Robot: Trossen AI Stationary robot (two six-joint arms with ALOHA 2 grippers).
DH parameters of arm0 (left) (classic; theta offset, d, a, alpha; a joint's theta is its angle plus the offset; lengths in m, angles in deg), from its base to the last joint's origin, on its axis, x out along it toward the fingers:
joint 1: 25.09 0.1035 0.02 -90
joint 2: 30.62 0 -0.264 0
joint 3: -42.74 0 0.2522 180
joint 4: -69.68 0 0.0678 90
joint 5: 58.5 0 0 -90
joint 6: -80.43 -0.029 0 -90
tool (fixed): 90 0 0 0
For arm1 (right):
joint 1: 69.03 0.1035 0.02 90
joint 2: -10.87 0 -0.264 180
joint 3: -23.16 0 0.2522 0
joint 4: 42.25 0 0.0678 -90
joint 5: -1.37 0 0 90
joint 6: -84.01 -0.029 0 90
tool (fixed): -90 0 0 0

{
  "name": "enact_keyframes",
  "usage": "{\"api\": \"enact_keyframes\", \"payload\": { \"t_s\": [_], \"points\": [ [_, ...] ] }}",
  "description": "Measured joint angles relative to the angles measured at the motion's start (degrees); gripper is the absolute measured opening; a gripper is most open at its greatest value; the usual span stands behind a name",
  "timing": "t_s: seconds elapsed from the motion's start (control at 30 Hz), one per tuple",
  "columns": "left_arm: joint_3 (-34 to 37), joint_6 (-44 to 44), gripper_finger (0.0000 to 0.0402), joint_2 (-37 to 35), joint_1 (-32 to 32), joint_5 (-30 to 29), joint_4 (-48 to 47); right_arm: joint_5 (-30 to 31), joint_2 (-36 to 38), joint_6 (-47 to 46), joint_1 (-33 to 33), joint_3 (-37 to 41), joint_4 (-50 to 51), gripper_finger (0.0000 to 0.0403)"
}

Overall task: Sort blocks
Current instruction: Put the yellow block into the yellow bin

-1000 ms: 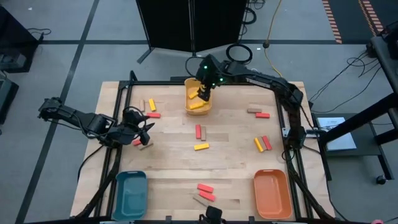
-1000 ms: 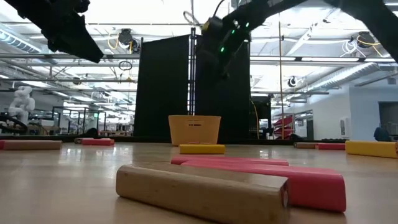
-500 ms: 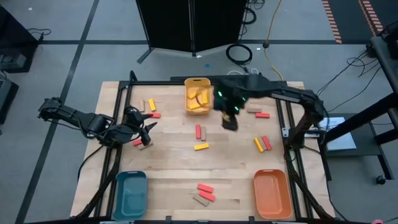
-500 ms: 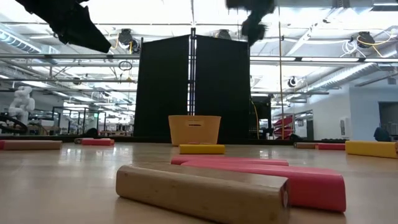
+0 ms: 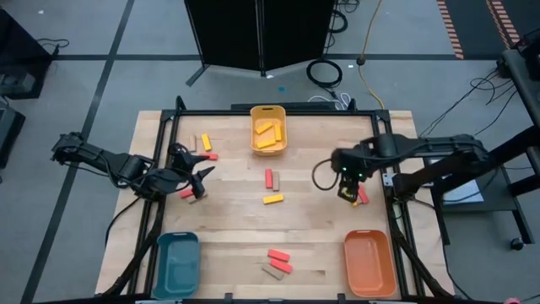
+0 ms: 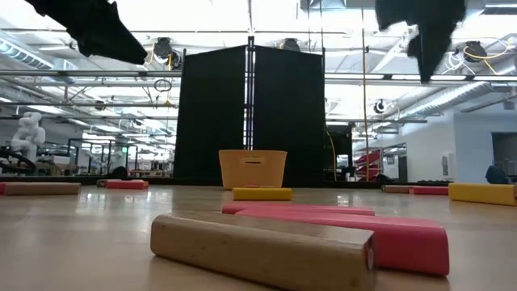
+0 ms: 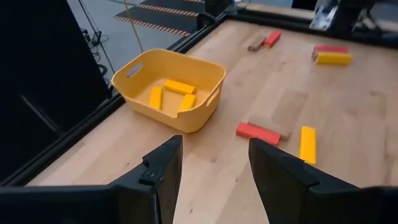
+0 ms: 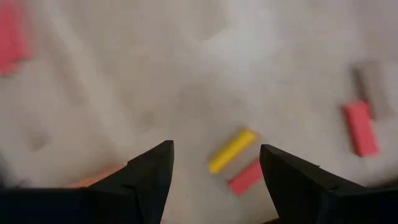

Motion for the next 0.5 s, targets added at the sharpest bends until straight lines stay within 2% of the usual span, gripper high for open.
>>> {"api": "enact_keyframes", "payload": {
  "t_s": [0.07,0.13,0.23,0.33,0.5],
  "points": [
    [0.00,-0.02,0.0182,0.00,1.07,1.76,1.45,4.73,2.37,-3.75,-0.77,5.44,-2.93,0.0231],
    [0.00,-0.19,0.0182,-0.02,2.39,4.76,2.04,6.35,3.55,-7.44,-1.49,9.76,-4.66,0.0231],
    [0.00,-3.15,0.0182,0.00,4.59,8.20,2.61,4.03,3.77,-12.47,-2.62,13.88,-5.72,0.0231],
    [0.00,-7.22,0.0182,0.00,7.14,8.27,3.07,-0.39,2.98,-20.02,-3.75,16.84,-5.78,0.0231],
    [0.00,-13.64,0.0182,-0.02,10.88,8.18,5.80,-1.11,0.95,-23.09,-3.87,20.59,-9.74,0.0231]
  ]
}}
